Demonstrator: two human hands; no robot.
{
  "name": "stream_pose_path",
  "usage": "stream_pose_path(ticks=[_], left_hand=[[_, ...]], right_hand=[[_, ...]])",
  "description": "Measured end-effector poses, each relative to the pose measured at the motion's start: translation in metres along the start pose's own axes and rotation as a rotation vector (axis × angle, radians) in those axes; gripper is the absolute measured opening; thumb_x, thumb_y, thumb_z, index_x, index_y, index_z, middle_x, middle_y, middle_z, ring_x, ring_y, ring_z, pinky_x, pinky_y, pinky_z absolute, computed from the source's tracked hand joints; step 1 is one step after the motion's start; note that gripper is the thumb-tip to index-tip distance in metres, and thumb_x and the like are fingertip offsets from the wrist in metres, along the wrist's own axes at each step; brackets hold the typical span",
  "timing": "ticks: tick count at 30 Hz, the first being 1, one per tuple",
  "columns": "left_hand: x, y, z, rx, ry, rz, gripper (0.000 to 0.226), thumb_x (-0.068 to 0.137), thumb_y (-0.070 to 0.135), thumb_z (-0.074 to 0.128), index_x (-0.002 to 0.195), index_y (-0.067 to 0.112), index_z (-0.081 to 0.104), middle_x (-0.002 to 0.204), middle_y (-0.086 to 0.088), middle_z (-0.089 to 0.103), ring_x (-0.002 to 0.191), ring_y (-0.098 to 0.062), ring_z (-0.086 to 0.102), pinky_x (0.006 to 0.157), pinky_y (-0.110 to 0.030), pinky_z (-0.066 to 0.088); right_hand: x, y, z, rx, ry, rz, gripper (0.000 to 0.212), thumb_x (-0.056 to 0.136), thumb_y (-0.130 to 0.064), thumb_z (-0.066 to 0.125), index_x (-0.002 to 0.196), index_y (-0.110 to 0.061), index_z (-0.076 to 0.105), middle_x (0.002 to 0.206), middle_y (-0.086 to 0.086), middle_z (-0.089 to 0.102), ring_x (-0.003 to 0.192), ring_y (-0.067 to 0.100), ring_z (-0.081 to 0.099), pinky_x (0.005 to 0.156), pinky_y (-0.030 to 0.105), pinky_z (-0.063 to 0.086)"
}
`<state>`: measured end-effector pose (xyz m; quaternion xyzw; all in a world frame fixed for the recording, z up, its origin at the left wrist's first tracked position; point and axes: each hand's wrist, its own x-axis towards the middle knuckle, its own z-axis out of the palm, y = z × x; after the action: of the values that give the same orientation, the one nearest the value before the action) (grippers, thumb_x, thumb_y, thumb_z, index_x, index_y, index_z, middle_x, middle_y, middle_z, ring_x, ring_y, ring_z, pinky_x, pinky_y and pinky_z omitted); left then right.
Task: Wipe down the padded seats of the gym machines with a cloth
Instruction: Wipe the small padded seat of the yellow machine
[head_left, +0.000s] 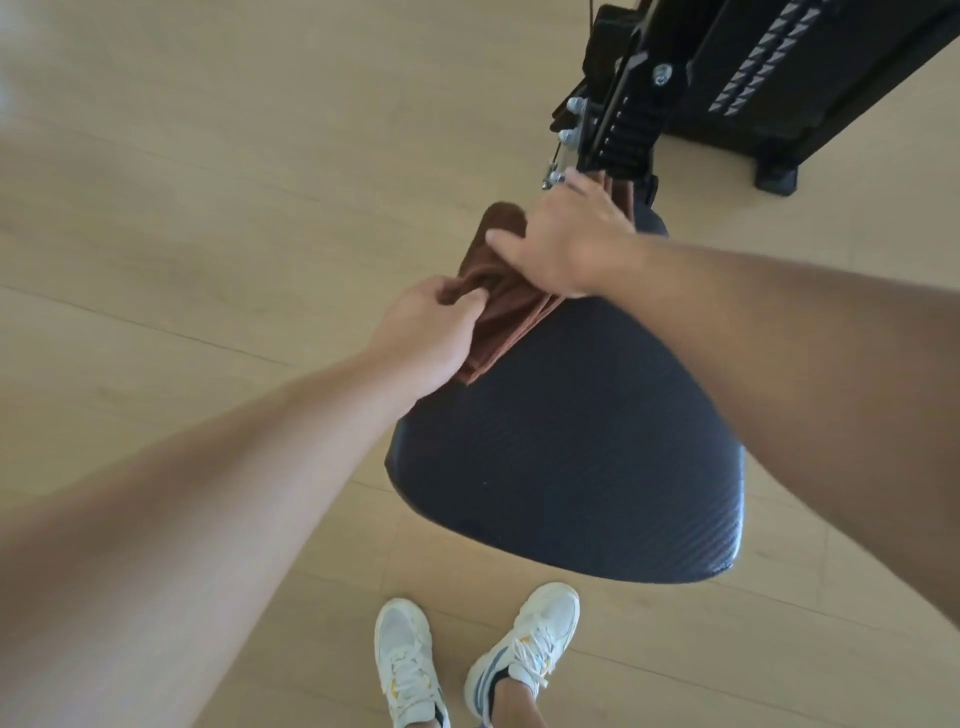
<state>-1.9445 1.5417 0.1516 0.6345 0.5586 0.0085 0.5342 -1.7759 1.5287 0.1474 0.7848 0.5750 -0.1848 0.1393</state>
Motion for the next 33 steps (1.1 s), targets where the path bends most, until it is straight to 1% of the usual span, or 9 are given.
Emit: stream_pose_path(ticks=[4,7,13,16,19,23,27,29,33], left_hand=[[0.009,-0.002,-0.010,0.048,-0.080,0.024,0.026,0.097,0.042,0.059,0.114,0.027,0.072,0.101,0.005,0.073,0.075,0.000,0.061,0.065,-0.017,0.045],[0.010,-0.004,-0.018,0.070,-0.097,0.048,0.022,0.096,0.039,0.063,0.108,0.027,0.076,0.102,0.000,0.076,0.079,-0.009,0.066,0.068,-0.015,0.047],[-0.009,-0.017,-0.021,0.141,-0.005,0.111,0.021,0.094,0.033,0.064,0.111,0.025,0.075,0.097,0.001,0.076,0.089,-0.018,0.072,0.075,-0.028,0.055],[-0.025,-0.028,-0.030,0.193,0.049,0.132,0.023,0.093,0.029,0.064,0.114,0.026,0.074,0.105,0.002,0.077,0.097,-0.021,0.071,0.087,-0.035,0.057],[-0.052,-0.046,-0.040,0.240,0.145,0.154,0.025,0.094,0.025,0.064,0.117,0.023,0.071,0.109,0.004,0.076,0.101,-0.018,0.070,0.086,-0.030,0.053],[-0.103,-0.088,-0.040,0.150,0.164,0.167,0.022,0.093,0.021,0.065,0.115,0.026,0.065,0.104,0.012,0.074,0.099,-0.009,0.071,0.082,-0.029,0.055],[-0.148,-0.124,-0.029,0.084,0.191,0.127,0.042,0.090,0.014,0.067,0.126,0.034,0.056,0.121,0.016,0.064,0.118,-0.006,0.060,0.093,-0.035,0.050],[-0.165,-0.132,-0.017,0.044,0.169,0.131,0.046,0.093,0.014,0.061,0.133,0.035,0.052,0.131,0.016,0.058,0.127,-0.003,0.052,0.106,-0.035,0.044],[-0.188,-0.147,0.018,0.289,0.121,0.290,0.066,0.087,0.045,0.049,0.147,0.020,0.042,0.155,-0.003,0.042,0.143,-0.018,0.037,0.112,-0.029,0.033]], right_hand=[[0.012,0.001,0.005,-0.038,0.008,0.047,0.080,0.103,-0.062,0.022,0.110,0.002,0.069,0.125,0.024,0.066,0.141,0.035,0.042,0.128,0.043,0.009],[0.016,-0.004,0.009,-0.042,-0.025,0.086,0.082,0.100,-0.065,0.022,0.114,0.002,0.068,0.129,0.024,0.064,0.143,0.035,0.040,0.128,0.043,0.008],[-0.003,-0.019,0.015,0.080,0.038,0.083,0.083,0.098,-0.071,0.031,0.129,0.000,0.062,0.146,0.026,0.052,0.151,0.034,0.027,0.128,0.046,0.001],[-0.021,-0.036,0.022,0.232,0.046,0.062,0.080,0.097,-0.072,0.033,0.134,-0.007,0.060,0.146,0.027,0.050,0.151,0.030,0.027,0.128,0.045,-0.003],[-0.044,-0.059,0.031,0.452,0.050,0.032,0.073,0.094,-0.073,0.035,0.135,-0.018,0.060,0.149,0.016,0.050,0.154,0.024,0.021,0.128,0.042,-0.007],[-0.110,-0.093,0.032,0.641,0.095,-0.077,0.054,0.105,-0.052,0.043,0.153,-0.027,0.043,0.161,-0.007,0.039,0.156,0.013,0.010,0.121,0.031,-0.015],[-0.179,-0.117,0.062,0.602,0.188,-0.079,0.050,0.106,-0.044,0.043,0.154,-0.031,0.041,0.163,-0.016,0.034,0.157,0.014,0.013,0.128,0.038,-0.004],[-0.209,-0.124,0.083,0.606,0.258,-0.019,0.050,0.102,-0.037,0.049,0.152,-0.032,0.045,0.162,-0.016,0.038,0.156,0.016,0.020,0.129,0.042,0.004],[-0.257,-0.120,0.118,0.602,0.353,0.099,0.066,0.089,-0.030,0.055,0.153,-0.032,0.044,0.163,-0.018,0.034,0.156,0.011,0.019,0.127,0.042,0.013]])
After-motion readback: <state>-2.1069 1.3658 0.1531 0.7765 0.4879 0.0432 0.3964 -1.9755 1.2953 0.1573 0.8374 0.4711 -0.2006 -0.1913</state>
